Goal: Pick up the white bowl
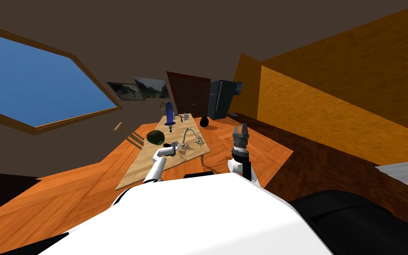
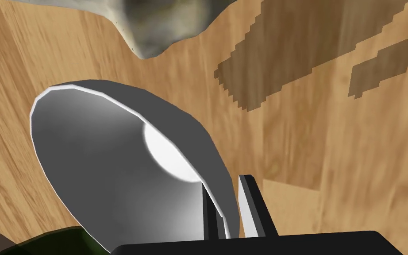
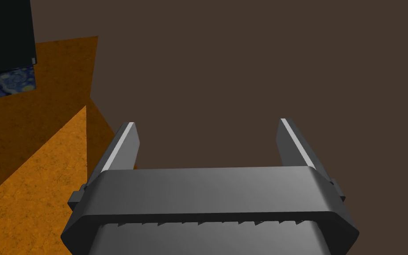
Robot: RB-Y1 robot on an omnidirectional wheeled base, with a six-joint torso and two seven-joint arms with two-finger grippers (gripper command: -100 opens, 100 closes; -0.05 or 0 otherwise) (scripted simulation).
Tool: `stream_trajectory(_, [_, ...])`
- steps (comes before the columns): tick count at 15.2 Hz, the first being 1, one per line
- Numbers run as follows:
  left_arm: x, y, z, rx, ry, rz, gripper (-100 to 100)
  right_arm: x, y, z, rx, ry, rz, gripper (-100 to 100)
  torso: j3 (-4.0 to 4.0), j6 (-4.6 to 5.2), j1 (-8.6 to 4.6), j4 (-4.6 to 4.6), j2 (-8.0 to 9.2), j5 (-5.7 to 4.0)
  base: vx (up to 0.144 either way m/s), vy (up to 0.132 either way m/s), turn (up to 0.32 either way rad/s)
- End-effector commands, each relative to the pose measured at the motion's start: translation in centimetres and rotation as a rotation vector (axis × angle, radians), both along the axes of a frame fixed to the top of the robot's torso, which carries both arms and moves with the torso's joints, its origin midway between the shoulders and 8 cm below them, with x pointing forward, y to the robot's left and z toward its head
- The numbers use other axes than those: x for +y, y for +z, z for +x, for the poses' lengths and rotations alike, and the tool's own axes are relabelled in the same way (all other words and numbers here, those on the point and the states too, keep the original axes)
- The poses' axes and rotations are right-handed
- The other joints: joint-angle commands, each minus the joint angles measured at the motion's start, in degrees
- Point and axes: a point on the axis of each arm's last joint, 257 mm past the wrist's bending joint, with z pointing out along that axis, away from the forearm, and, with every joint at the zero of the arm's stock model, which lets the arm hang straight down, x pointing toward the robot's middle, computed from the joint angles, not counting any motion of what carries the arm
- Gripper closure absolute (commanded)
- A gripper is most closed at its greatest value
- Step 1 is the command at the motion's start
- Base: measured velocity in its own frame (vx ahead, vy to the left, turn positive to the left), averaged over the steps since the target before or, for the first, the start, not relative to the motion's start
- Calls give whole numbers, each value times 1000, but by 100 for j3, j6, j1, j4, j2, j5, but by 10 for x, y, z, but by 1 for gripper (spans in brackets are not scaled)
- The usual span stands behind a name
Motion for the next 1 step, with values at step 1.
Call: stream_trajectory(1, [0, 0, 0, 0, 0, 0, 100, 0, 0, 0, 0, 0, 0, 0, 0, 0, 0, 0, 0, 0, -45, -15, 0])
